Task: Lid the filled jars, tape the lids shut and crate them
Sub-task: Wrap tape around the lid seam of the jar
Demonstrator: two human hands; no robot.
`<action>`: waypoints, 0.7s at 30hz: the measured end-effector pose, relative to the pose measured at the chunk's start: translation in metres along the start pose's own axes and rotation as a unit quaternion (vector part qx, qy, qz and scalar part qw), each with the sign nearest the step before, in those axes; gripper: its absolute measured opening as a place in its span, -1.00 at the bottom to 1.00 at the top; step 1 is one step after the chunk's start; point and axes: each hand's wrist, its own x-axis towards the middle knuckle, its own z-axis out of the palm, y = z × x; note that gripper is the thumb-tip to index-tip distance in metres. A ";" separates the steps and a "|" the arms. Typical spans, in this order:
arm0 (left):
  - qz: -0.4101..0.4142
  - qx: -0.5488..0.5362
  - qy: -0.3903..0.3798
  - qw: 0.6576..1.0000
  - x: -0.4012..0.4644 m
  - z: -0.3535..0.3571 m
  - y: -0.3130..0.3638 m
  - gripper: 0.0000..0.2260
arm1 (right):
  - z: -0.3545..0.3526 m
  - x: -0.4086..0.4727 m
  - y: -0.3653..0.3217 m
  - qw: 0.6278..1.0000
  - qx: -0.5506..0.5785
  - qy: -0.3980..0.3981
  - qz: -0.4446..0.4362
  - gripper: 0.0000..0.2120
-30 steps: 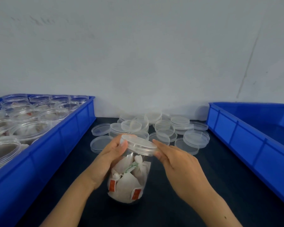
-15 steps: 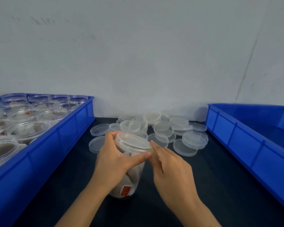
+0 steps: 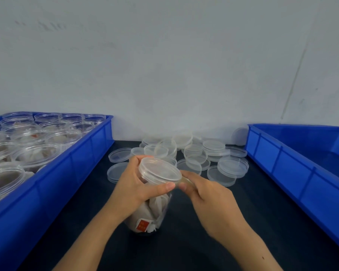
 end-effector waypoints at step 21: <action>0.077 0.199 0.101 0.972 -0.011 0.010 0.000 -0.26 | 0.008 -0.001 0.008 0.983 0.118 -0.071 0.118 -0.66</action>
